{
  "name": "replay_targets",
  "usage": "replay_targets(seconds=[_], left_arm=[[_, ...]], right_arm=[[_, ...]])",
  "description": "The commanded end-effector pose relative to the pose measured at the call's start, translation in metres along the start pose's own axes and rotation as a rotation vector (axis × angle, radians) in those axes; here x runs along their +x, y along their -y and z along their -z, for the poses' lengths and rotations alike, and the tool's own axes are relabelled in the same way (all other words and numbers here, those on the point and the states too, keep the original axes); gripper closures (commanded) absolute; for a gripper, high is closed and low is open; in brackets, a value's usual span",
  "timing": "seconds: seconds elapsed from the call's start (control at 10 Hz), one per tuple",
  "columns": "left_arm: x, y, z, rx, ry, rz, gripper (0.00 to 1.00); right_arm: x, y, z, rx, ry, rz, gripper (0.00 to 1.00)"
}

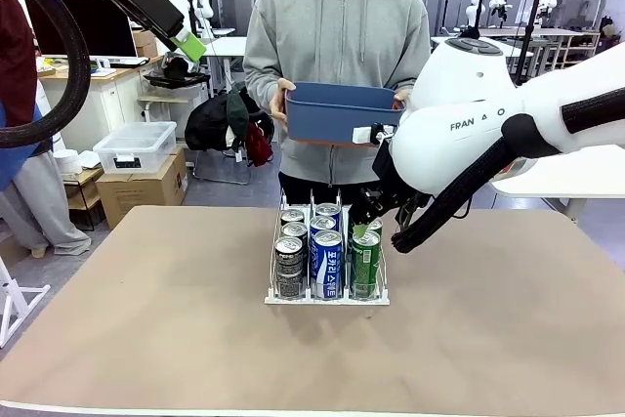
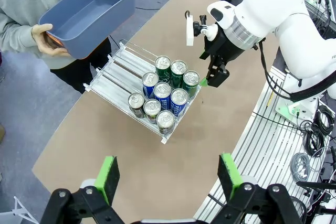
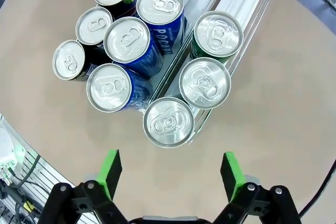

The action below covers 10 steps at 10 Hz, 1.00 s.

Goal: Fill the beverage cans into the dispenser.
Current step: Place the picked Sprite in the line of the Automatic Can Dispenser with the same cans.

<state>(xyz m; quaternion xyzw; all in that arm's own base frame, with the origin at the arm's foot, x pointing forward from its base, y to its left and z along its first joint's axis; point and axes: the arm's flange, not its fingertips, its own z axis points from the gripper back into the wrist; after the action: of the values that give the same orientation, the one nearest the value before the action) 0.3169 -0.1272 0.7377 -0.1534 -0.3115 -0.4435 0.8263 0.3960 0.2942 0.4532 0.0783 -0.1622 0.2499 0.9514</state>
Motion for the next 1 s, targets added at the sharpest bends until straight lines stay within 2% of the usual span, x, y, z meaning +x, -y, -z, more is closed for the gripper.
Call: replay_targets(seconds=[0.0,0.1,0.3,0.5,0.9], left_arm=[[-0.001,-0.001,0.000,-0.003,-0.003,-0.001,0.00],[-0.001,-0.001,0.000,-0.003,-0.003,-0.001,0.00],[-0.001,-0.001,0.000,-0.003,-0.003,-0.001,0.00],[-0.001,-0.001,0.000,-0.003,-0.003,-0.001,0.00],[-0.001,-0.001,0.000,-0.003,-0.003,-0.001,0.00]], right_arm=[[-0.001,0.000,0.001,0.000,-0.002,0.000,0.00],[-0.003,0.000,-0.019,0.038,0.028,-0.084,0.00],[-0.003,0.011,-0.057,0.094,0.052,-0.152,0.00],[0.005,0.031,-0.094,0.102,0.035,-0.157,0.00],[0.026,0.079,-0.179,0.134,0.074,-0.197,0.00]])
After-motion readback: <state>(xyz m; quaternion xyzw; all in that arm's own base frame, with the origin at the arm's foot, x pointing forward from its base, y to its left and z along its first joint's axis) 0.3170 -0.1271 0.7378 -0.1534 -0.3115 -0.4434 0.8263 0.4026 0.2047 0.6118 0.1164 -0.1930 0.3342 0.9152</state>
